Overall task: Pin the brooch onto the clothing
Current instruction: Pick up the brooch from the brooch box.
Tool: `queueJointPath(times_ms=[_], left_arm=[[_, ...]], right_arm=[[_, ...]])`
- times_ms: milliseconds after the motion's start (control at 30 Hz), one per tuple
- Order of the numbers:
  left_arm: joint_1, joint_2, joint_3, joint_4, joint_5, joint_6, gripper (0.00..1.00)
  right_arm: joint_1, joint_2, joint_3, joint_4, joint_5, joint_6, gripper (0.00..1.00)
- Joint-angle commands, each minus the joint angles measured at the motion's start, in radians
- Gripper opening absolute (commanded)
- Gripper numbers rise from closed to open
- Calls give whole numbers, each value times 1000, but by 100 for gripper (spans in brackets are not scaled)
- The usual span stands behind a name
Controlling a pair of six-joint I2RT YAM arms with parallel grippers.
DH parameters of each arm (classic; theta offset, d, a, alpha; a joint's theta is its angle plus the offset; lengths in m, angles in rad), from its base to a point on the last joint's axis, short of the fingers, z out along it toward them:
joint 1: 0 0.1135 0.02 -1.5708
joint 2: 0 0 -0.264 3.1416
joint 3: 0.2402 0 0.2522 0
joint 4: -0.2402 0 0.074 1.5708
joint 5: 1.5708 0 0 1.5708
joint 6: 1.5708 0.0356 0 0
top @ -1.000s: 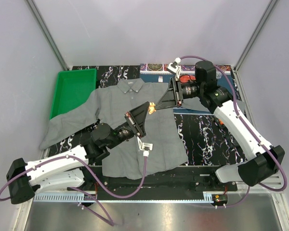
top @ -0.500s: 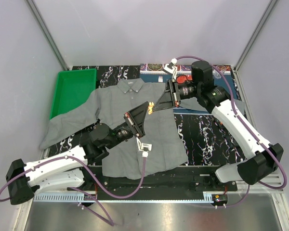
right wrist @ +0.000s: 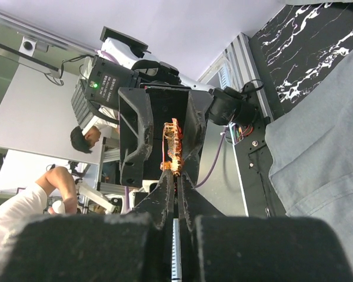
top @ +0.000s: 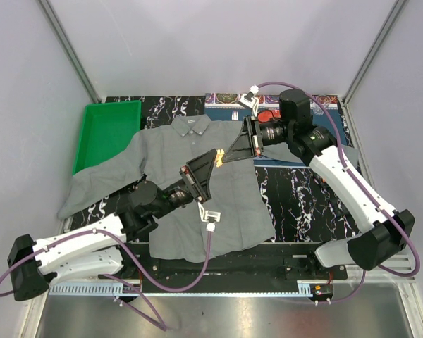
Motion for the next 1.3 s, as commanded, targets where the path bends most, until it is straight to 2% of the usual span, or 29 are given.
queueJointPath(times_ms=[0,100,167,233,300,400,433,500,533,600,633,700,733,800,867,967,1000,1067,1100,1133,1167,1200,1267], left_arm=[[-3,-39,-12,27,18,6,46],[-3,-71,-21,10,6,2,58],[-3,-92,-31,-17,1,-12,71],[-3,-134,-31,-74,-11,-56,81],[-3,-189,-12,-143,-22,-118,81],[-3,-253,63,-299,-52,-338,81],[-3,-264,92,-382,-81,-492,81],[-3,-267,204,-466,-91,-642,79],[-3,-264,265,-508,-95,-756,79],[-1,-247,302,-548,-97,-834,80],[0,-240,327,-557,-92,-881,81],[3,-231,357,-571,-71,-935,84],[7,-226,392,-606,-66,-984,85],[8,-205,423,-631,-66,-1076,87],[26,-180,471,-659,-62,-1147,88],[77,-136,540,-662,38,-1311,85],[92,-119,561,-662,73,-1398,83],[141,-82,609,-648,99,-1484,78],[187,-71,636,-630,143,-1585,75],[213,-48,649,-625,186,-1639,70],[239,-39,658,-622,243,-1682,68],[269,-33,660,-604,359,-1754,65],[272,-16,652,-577,441,-1802,56]], right_arm=[[7,-24,46,-13,23,-39,0],[7,-31,70,-96,49,-115,0],[7,-28,98,-154,66,-177,0],[7,-42,109,-168,75,-222,0],[7,-72,110,-161,93,-261,0],[7,-134,81,-66,124,-287,0],[6,-148,69,-44,159,-307,0],[7,-198,61,5,234,-368,0],[7,-215,55,16,317,-478,0],[9,-261,26,66,436,-601,0],[9,-273,18,88,460,-755,0],[18,-299,-3,94,520,-914,0],[21,-310,-17,117,538,-1060,0],[24,-333,-45,163,599,-1132,0],[24,-312,2,131,617,-1024,0],[24,-274,50,122,539,-734,0],[24,-277,18,152,481,-553,0],[24,-296,-73,313,451,-386,0],[24,-306,-104,365,451,-264,0],[23,-313,-130,486,446,-214,0],[24,-324,-172,538,437,-173,0],[24,-329,-190,592,439,-93,0],[24,-332,-224,724,440,-37,0]])
